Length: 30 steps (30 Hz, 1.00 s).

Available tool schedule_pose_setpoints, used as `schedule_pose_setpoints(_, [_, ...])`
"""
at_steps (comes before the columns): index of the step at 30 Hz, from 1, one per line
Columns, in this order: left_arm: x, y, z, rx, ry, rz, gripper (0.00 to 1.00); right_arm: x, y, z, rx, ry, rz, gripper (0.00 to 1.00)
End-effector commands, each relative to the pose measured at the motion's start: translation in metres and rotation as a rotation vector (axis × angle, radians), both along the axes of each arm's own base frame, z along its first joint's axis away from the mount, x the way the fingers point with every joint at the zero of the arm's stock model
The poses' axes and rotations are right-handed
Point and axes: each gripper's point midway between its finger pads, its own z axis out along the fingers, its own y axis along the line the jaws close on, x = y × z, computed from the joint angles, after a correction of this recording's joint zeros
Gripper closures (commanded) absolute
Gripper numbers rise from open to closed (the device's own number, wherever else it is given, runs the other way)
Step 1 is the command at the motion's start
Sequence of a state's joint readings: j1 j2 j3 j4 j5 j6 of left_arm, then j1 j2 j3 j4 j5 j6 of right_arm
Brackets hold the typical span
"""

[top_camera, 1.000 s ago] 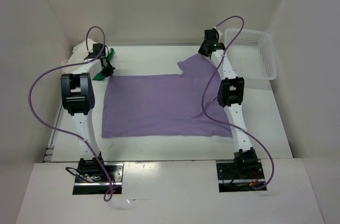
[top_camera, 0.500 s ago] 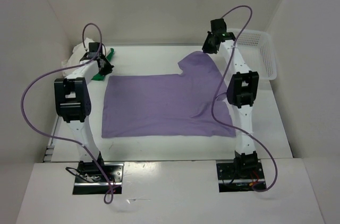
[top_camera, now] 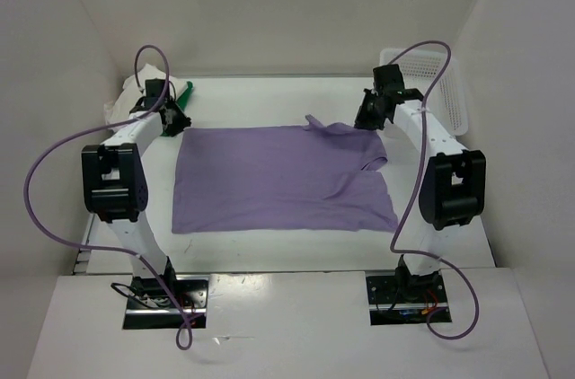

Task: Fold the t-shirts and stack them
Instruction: Grap the side of the flattened tshirt furthest away from the robot with both arms

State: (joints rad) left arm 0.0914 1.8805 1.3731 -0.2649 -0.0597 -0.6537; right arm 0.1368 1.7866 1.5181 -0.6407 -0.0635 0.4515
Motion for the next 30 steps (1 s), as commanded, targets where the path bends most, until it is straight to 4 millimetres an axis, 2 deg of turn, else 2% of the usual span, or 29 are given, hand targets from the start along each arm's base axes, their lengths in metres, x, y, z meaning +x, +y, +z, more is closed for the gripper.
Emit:
schedule_pose_setpoints(1, [0.019, 0.015, 0.012, 0.057, -0.054, 0.031, 0.6, 0.006, 0.001, 0.023, 0.025, -0.117, 0.008, 1.0])
schedule_pose_setpoints(2, [0.025, 0.017, 0.016, 0.065, -0.066, 0.038, 0.47, 0.008, 0.001, 0.024, 0.026, -0.128, 0.008, 1.0])
schedule_pose_setpoints(3, [0.03, 0.02, 0.007, 0.075, -0.056, 0.048, 0.44, 0.008, 0.001, 0.024, 0.026, -0.128, 0.008, 1.0])
schedule_pose_setpoints(6, [0.039, 0.023, -0.017, 0.09, 0.018, 0.037, 0.41, 0.017, 0.002, 0.023, 0.026, -0.13, 0.008, 1.0])
schedule_pose_setpoints(9, [0.043, 0.026, -0.029, 0.101, 0.039, 0.036, 0.36, 0.028, 0.003, 0.021, 0.026, -0.13, 0.008, 1.0])
schedule_pose_setpoints(10, [0.046, 0.026, -0.031, 0.101, 0.04, 0.036, 0.36, 0.033, 0.004, 0.03, 0.035, -0.149, 0.002, 1.0])
schedule_pose_setpoints(11, [0.052, 0.027, -0.028, 0.102, 0.028, 0.036, 0.34, 0.036, 0.005, 0.027, 0.034, -0.143, 0.002, 1.0])
schedule_pose_setpoints(12, [0.05, 0.027, -0.039, 0.105, 0.059, 0.028, 0.34, 0.036, 0.006, 0.022, 0.04, -0.132, 0.007, 1.0])
schedule_pose_setpoints(13, [0.056, 0.029, -0.036, 0.113, 0.055, 0.034, 0.34, 0.041, 0.007, 0.027, 0.041, -0.145, 0.008, 1.0])
schedule_pose_setpoints(16, [0.054, 0.029, -0.052, 0.116, 0.089, 0.025, 0.39, 0.043, 0.007, 0.027, 0.041, -0.142, 0.008, 1.0])
schedule_pose_setpoints(19, [0.056, 0.029, -0.054, 0.116, 0.091, 0.025, 0.47, 0.045, 0.008, 0.031, 0.042, -0.151, 0.008, 1.0])
schedule_pose_setpoints(20, [0.056, 0.031, -0.054, 0.123, 0.092, 0.031, 0.49, 0.046, 0.008, 0.026, 0.041, -0.142, 0.008, 1.0])
schedule_pose_setpoints(23, [0.053, 0.031, -0.058, 0.128, 0.102, 0.023, 0.64, 0.045, 0.007, 0.026, 0.035, -0.144, 0.014, 1.0])
schedule_pose_setpoints(25, [0.05, 0.031, -0.057, 0.128, 0.104, 0.023, 0.67, 0.046, 0.006, 0.026, 0.028, -0.145, 0.008, 1.0])
schedule_pose_setpoints(26, [0.046, 0.03, -0.061, 0.126, 0.118, 0.022, 0.63, 0.046, 0.006, 0.026, 0.028, -0.145, 0.008, 1.0])
schedule_pose_setpoints(27, [0.047, 0.03, -0.056, 0.127, 0.107, 0.023, 0.58, 0.044, 0.006, 0.025, 0.027, -0.136, 0.008, 1.0])
schedule_pose_setpoints(28, [0.047, 0.03, -0.056, 0.127, 0.107, 0.023, 0.49, 0.044, 0.006, 0.025, 0.027, -0.136, 0.008, 1.0])
schedule_pose_setpoints(29, [0.045, 0.032, -0.057, 0.135, 0.117, 0.029, 0.44, 0.046, 0.006, 0.028, 0.028, -0.145, 0.008, 1.0])
schedule_pose_setpoints(30, [0.043, 0.032, -0.058, 0.134, 0.126, 0.028, 0.4, 0.046, 0.006, 0.024, 0.027, -0.136, 0.008, 1.0])
